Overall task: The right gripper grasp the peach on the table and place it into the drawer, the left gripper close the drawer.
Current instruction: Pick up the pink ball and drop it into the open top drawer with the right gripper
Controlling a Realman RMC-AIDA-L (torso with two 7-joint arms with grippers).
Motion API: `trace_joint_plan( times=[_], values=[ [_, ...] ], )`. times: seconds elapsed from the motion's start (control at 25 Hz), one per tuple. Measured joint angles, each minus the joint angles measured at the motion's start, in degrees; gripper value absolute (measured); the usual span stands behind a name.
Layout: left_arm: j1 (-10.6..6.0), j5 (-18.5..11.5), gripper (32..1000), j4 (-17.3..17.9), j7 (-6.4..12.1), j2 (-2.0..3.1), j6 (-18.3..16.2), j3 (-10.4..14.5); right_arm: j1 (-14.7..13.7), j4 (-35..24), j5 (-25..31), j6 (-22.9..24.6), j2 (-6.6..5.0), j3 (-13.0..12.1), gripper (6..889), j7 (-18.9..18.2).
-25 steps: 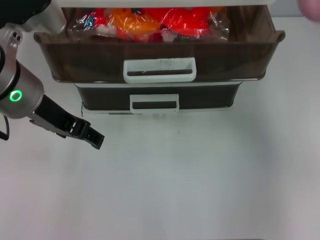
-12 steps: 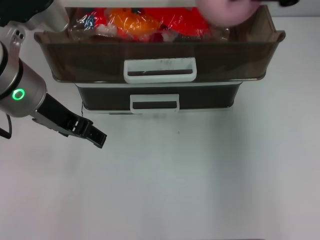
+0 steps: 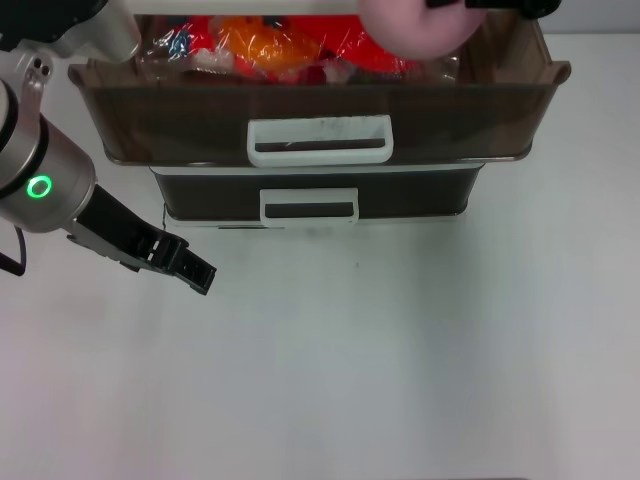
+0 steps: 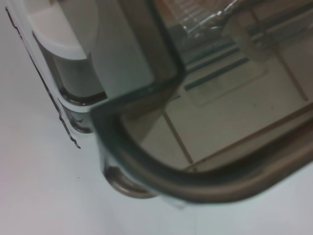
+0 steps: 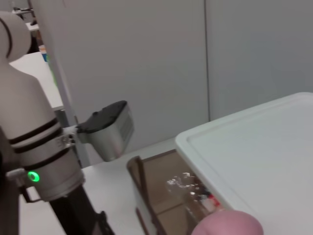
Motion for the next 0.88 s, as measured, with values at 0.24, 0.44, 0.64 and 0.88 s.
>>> trace_joint_plan(
  times=[0.24,0.44,0.64,0.88],
  values=[
    [0.0,0.1,876,0.0,0.17,0.0,0.1,0.0,0.0,0.6,-1.3,-1.2,0.36,0.0,70,-0.4],
    [0.01,0.0,877,0.0,0.18,0.0,0.4,0.1,0.4,4.2,-1.4,-2.1,0.41,0.2,83,-1.7],
    [0.05,-0.1,876,0.0,0.17,0.0,0.5,0.1,0.7,5.3,-1.5,-2.4,0.4,0.0,97,-2.1],
    [0.13,-0.1,877,0.0,0.17,0.0,0.5,0.1,0.6,5.3,-1.6,-2.8,1.0,0.4,114,-2.3]
  ],
)
